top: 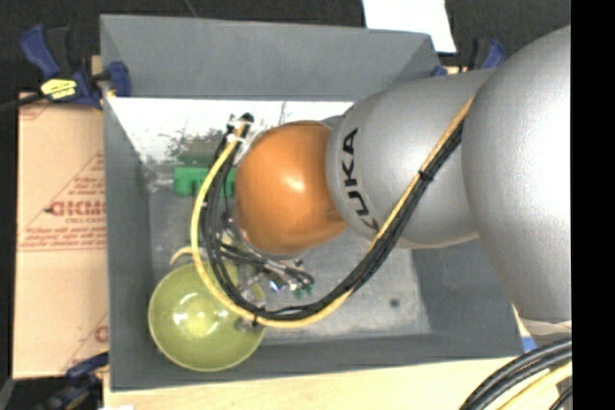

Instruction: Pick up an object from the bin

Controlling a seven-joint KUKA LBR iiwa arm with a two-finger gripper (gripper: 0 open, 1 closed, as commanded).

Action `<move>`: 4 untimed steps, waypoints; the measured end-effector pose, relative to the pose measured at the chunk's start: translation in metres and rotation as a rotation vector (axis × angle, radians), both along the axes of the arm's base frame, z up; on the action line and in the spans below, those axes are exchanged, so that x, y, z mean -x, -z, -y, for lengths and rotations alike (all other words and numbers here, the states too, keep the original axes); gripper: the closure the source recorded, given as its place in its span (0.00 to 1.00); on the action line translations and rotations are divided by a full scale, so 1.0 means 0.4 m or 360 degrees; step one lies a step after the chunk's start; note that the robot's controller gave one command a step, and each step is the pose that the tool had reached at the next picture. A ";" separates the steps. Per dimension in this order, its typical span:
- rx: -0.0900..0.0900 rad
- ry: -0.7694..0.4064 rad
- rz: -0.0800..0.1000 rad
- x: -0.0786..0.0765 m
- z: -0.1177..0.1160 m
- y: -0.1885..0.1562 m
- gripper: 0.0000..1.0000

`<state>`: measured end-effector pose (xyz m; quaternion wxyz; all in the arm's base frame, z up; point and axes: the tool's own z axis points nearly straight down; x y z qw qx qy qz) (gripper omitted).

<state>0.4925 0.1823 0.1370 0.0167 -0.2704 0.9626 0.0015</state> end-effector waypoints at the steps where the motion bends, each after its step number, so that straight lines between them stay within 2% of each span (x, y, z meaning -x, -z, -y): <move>1: 0.0002 0.0204 -0.0026 -0.057 -0.099 -0.198 0.00; 2: -0.0001 -0.0074 0.0009 0.032 -0.035 0.157 1.00; 3: -0.0001 -0.0068 0.0006 0.032 -0.035 0.155 1.00; 4: 0.0022 -0.0741 0.0018 0.019 0.055 0.004 1.00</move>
Offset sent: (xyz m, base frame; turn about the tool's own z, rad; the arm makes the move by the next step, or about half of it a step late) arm -0.0174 0.0124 -0.0653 -0.0464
